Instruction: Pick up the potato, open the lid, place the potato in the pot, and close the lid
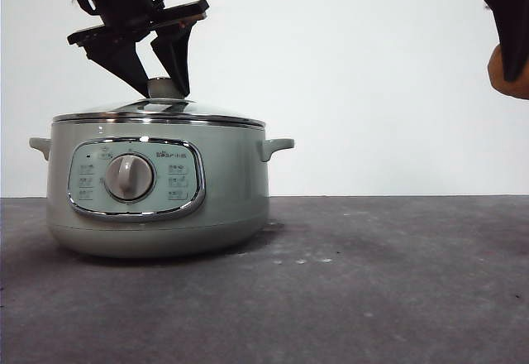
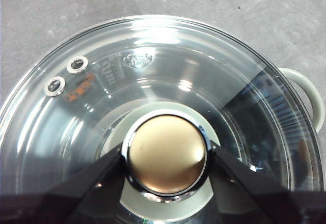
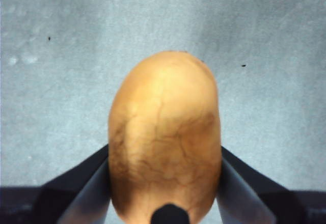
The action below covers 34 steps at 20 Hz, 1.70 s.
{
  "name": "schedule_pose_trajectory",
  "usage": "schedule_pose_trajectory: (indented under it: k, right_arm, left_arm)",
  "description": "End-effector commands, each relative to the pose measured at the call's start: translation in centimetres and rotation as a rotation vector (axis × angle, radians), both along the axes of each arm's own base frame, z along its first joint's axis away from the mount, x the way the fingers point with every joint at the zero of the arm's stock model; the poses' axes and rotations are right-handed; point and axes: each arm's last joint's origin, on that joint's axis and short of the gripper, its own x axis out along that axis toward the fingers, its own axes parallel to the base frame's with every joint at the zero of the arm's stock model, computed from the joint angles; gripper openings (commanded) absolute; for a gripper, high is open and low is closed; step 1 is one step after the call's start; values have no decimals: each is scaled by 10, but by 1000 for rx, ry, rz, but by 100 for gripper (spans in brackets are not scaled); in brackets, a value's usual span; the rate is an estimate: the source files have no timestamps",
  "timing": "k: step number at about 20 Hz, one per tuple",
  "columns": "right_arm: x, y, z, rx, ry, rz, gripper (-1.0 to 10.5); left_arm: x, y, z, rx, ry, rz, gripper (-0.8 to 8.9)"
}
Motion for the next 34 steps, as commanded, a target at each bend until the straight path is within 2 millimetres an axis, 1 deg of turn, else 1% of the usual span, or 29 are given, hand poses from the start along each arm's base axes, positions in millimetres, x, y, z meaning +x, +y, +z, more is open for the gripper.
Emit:
schedule_pose_trajectory:
  k: [1, 3, 5, 7, 10, 11, 13, 14, 15, 17, 20, 23, 28, 31, 34]
  right_arm:
    - [0, 0, 0, -4, 2, 10, -2]
    - [0, 0, 0, -2, -6, 8, -3]
    - [0, 1, 5, 17, -13, -18, -4]
    - [-1, 6, 15, 57, -32, 7, -8]
    - [4, 22, 36, 82, -52, 56, -8]
    - [8, 32, 42, 88, -49, 83, -8]
    - [20, 59, 51, 107, -58, 146, -8]
    - [29, 75, 55, 114, -65, 182, -8]
    - [36, 90, 57, 119, -69, 209, -8]
    - [54, 126, 57, 134, -78, 277, -8]
    - [77, 172, 50, 166, -89, 355, -8]
    - [97, 210, 37, 194, -103, 442, -8]
    - [117, 256, 8, 223, -163, 524, -8]
    - [119, 280, -10, 233, -205, 590, -8]
    - [122, 299, -29, 220, -233, 624, -8]
  left_arm:
    - [4, -2, -2, 9, -19, 18, -9]
    - [1, 0, 3, 31, -41, 12, -9]
    - [-4, 4, 13, 27, -72, 10, -9]
    - [-9, 11, 27, 17, -119, 15, -9]
    - [-14, 25, 51, -3, -173, 50, -9]
    - [-15, 30, 59, -6, -191, 62, -9]
    - [-17, 41, 71, -2, -217, 82, -9]
    - [-17, 46, 76, 6, -220, 92, -9]
    - [-17, 52, 78, 16, -219, 101, -9]
    - [-13, 66, 78, 30, -218, 137, -9]
    - [-9, 88, 78, 36, -221, 208, -9]
    - [-5, 113, 79, 38, -231, 288, -9]
    - [-4, 146, 79, 50, -228, 387, -9]
    - [-4, 158, 79, 54, -225, 423, -9]
    - [-5, 164, 78, 58, -215, 440, -9]
